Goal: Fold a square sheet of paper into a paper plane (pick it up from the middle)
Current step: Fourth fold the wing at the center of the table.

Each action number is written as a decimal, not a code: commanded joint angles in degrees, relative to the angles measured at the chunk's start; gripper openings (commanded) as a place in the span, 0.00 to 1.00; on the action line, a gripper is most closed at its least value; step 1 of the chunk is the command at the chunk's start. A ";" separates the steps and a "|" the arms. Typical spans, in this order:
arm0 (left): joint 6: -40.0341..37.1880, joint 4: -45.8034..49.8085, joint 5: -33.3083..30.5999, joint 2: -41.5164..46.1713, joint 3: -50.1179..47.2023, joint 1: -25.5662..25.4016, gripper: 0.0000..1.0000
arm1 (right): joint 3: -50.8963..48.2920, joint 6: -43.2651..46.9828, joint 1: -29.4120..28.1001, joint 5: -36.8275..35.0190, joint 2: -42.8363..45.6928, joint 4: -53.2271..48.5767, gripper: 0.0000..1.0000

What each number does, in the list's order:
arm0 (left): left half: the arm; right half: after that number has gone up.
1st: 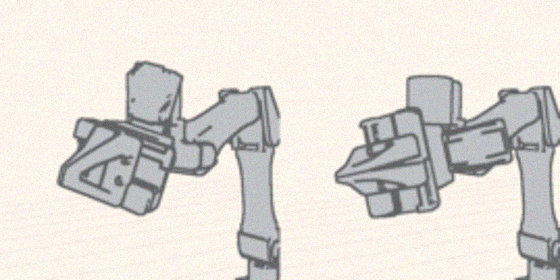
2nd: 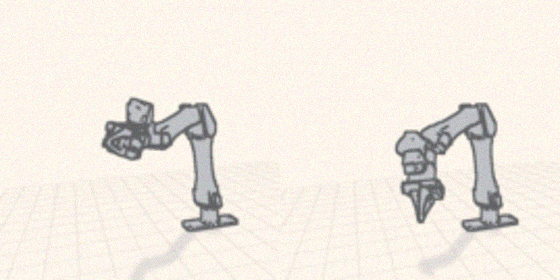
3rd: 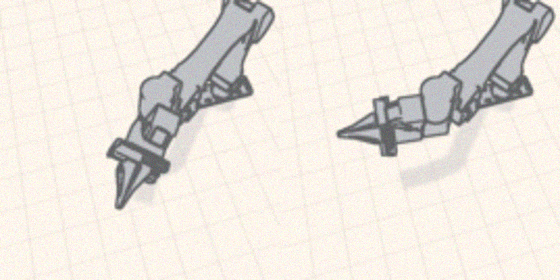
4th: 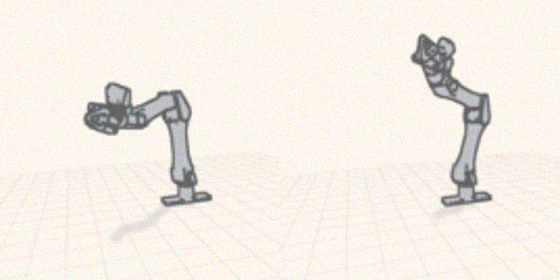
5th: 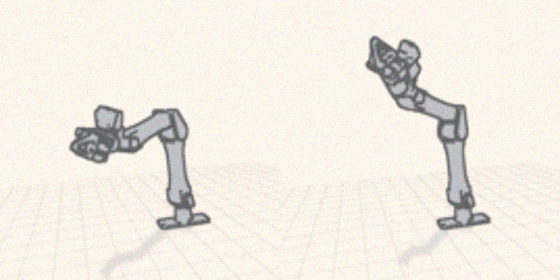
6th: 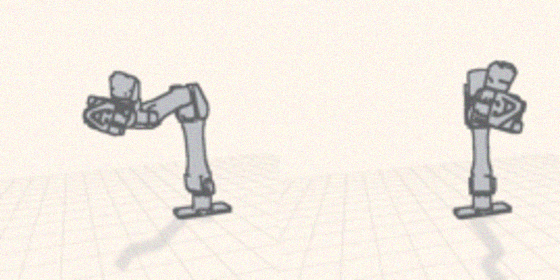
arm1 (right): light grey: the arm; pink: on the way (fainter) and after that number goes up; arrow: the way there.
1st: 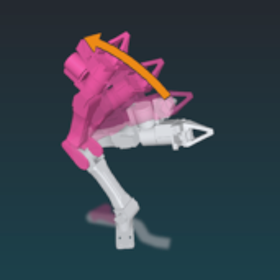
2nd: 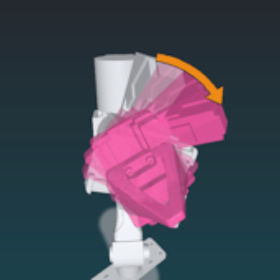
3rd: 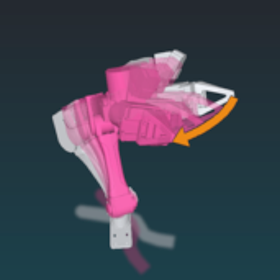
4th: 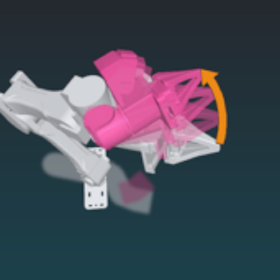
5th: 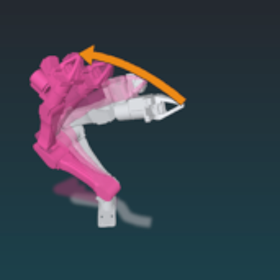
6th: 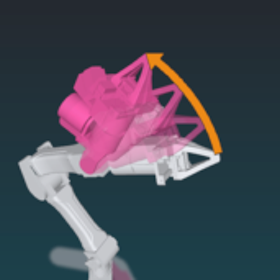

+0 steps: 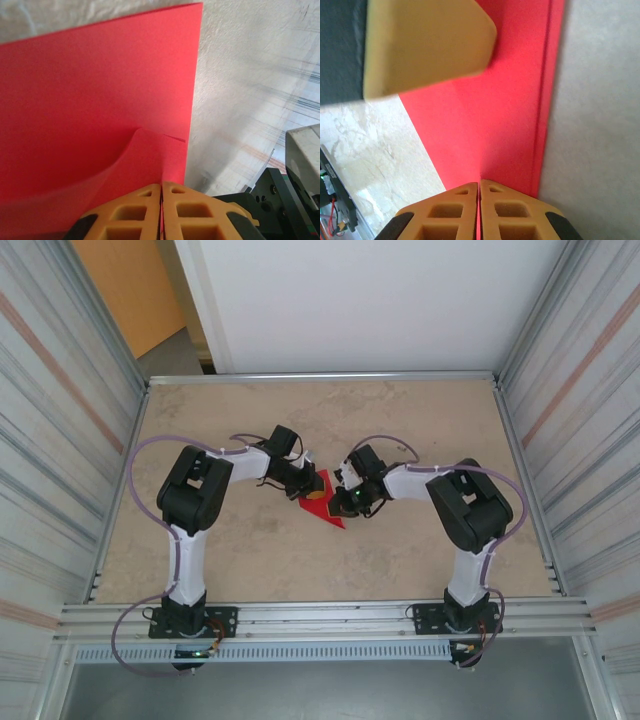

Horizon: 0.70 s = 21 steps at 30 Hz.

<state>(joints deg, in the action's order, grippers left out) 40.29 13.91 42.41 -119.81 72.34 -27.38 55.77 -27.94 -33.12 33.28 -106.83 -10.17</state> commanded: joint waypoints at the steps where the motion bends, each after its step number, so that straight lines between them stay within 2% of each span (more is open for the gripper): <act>1: -0.04 5.95 -6.55 -4.73 -2.37 0.13 0.09 | -4.46 0.69 0.20 -0.29 2.89 -7.54 0.12; 10: -0.10 5.00 -5.77 -4.53 -2.55 0.13 0.09 | -9.86 -0.52 1.04 -1.29 7.71 -6.82 0.12; 21: -0.04 3.90 -4.41 -4.03 -2.52 0.09 0.09 | -11.29 -0.63 1.04 -1.65 10.33 -7.93 0.12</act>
<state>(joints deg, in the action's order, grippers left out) 40.29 13.78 42.68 -119.81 72.31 -27.42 45.84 -28.03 -32.16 32.84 -98.06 -12.32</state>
